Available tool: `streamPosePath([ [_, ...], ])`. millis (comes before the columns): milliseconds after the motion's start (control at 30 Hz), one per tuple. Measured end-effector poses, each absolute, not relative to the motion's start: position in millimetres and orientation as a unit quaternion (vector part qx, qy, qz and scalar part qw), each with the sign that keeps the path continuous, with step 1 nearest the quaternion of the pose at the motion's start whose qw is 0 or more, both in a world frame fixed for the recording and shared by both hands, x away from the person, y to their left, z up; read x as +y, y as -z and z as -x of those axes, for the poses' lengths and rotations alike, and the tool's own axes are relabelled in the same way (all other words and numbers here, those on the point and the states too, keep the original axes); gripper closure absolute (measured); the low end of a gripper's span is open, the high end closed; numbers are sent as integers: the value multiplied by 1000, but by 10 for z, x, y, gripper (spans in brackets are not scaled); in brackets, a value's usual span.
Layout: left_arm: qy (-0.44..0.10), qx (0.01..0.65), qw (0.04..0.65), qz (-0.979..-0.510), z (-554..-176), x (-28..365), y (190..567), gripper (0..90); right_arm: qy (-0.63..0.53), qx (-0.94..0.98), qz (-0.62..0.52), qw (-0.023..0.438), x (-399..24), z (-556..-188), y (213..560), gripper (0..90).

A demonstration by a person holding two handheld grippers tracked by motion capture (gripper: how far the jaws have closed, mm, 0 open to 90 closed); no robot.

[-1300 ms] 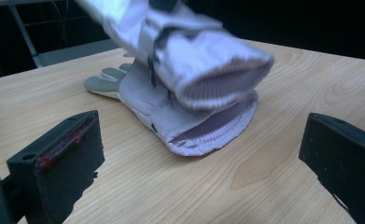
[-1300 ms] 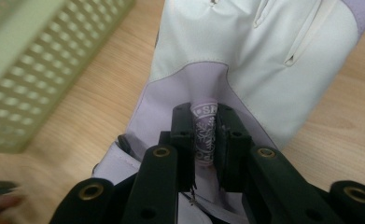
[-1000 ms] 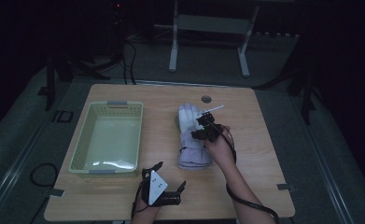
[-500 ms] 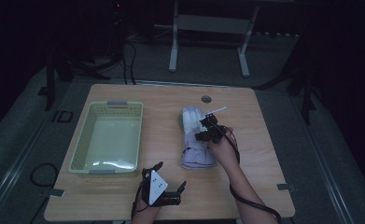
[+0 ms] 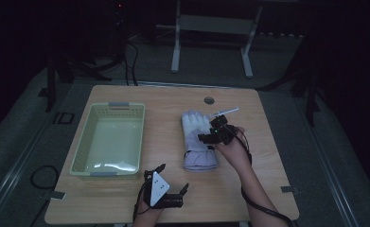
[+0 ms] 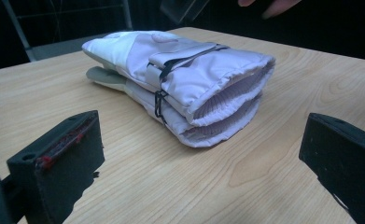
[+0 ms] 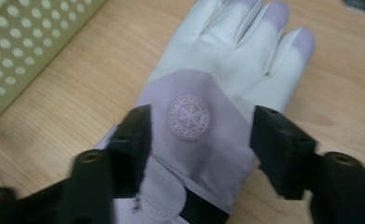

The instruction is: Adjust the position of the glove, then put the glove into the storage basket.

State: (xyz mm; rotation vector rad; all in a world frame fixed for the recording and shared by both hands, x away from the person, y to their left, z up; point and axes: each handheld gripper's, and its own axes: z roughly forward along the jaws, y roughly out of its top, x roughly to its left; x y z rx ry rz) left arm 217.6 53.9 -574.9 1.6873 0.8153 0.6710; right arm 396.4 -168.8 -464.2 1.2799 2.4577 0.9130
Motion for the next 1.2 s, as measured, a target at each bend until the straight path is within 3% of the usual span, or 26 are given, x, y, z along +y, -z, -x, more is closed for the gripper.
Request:
streamPosePath([
  [67, -281, 349, 544, -709, -2180, 540, 5749, 0, -327, 835, -428, 114, -1743, -3942, 4638, 171],
  [133, -281, 352, 543, -708, -2186, 546, 5748, 0, -322, 843, -415, 115, -1792, -3910, 4656, 133],
  [267, -267, 356, 543, -713, -2207, 551, 5743, 0, -336, 849, -391, 117, -1849, -3860, 4676, 135],
  [400, -243, 361, 539, -721, -2249, 535, 5708, 0, -351, 853, -357, 148, -1917, -3796, 4666, 137],
  [500, -198, 371, 546, -725, -2306, 536, 5548, 0, -365, 852, -339, 161, -2016, -3755, 4680, 138],
  [733, -220, 362, 524, -739, -2424, 434, 5304, 0, -386, 842, -327, 186, -2153, -3718, 4693, 137],
  [800, -204, 363, 512, -751, -2501, 376, 5207, 0, -397, 838, -322, 192, -2198, -3716, 4706, 136],
  [933, -171, 370, 513, -755, -2663, 298, 5078, 0, -397, 840, -331, 166, -2251, -3736, 4733, 141],
  [1200, -189, 368, 509, -755, -3081, 246, 4998, 0, -425, 812, -364, 165, -2295, -3798, 4763, 129],
])
